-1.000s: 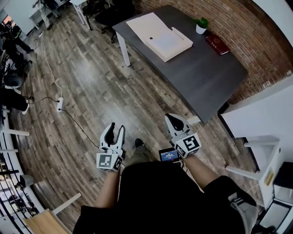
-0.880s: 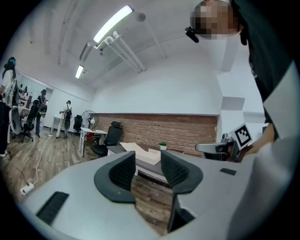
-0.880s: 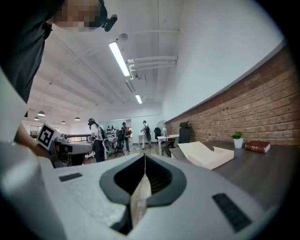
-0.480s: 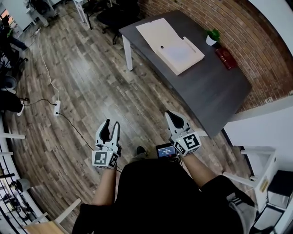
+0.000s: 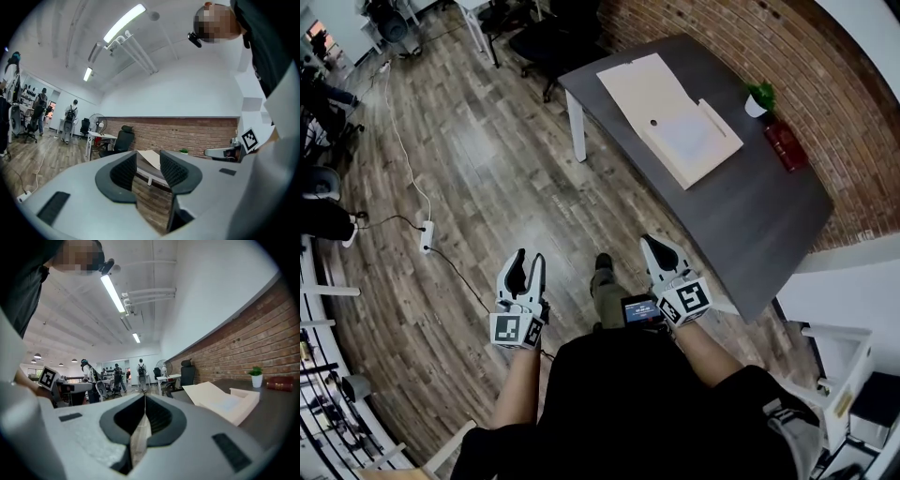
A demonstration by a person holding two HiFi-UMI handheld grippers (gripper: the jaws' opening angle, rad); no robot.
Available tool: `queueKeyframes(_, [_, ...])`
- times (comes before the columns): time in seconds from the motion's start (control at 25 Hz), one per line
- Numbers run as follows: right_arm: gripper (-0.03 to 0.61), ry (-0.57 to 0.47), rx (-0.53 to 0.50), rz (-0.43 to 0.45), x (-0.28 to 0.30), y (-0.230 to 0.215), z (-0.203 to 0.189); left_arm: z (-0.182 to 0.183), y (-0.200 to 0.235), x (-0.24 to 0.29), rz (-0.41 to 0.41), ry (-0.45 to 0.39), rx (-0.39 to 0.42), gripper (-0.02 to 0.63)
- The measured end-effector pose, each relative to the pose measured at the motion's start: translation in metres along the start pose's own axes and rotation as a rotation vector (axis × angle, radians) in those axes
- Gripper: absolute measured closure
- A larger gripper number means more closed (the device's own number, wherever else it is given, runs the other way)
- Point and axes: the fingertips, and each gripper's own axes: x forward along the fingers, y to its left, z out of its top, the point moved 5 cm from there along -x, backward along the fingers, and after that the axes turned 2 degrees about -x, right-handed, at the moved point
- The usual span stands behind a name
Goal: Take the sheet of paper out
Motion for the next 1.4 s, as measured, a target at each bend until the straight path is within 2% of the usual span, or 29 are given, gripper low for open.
queueKeyframes(0.12, [0.571,-0.004,0.015,-0.003,0.039,-0.028,0.004,0.007,0.017,0.043,0.014,0.003,-0.005,0.476])
queueKeyframes(0.32, [0.571,-0.02,0.028,0.004,0.11,-0.072,0.018,0.021,0.043,0.123,-0.01,0.032,0.036,0.476])
queueKeyframes(0.44, [0.571,-0.014,0.036,0.02,0.15,-0.096,0.022,0.036,0.06,0.166,-0.011,0.025,0.008,0.476])
queueKeyframes(0.52, [0.571,-0.015,0.036,0.032,0.173,-0.11,0.026,0.045,0.069,0.19,-0.01,0.017,0.018,0.476])
queueKeyframes(0.64, [0.571,-0.025,0.045,0.028,0.199,-0.129,0.03,0.046,0.079,0.221,-0.008,0.033,0.034,0.476])
queueKeyframes(0.8, [0.571,-0.036,0.052,-0.008,0.225,-0.152,0.034,0.051,0.085,0.263,-0.053,0.025,0.037,0.476])
queueKeyframes(0.92, [0.571,-0.025,0.062,-0.031,0.238,-0.163,0.031,0.049,0.097,0.292,-0.073,0.05,0.042,0.476])
queueKeyframes(1.04, [0.571,-0.013,0.069,-0.066,0.253,-0.171,0.026,0.048,0.111,0.327,-0.122,0.059,0.02,0.476])
queueKeyframes(1.24, [0.571,-0.003,0.07,-0.177,0.287,-0.2,0.027,0.037,0.128,0.403,-0.25,0.106,-0.003,0.476])
queueKeyframes(1.4, [0.571,0.007,0.083,-0.316,0.311,-0.217,0.031,0.037,0.135,0.469,-0.429,0.143,-0.023,0.476])
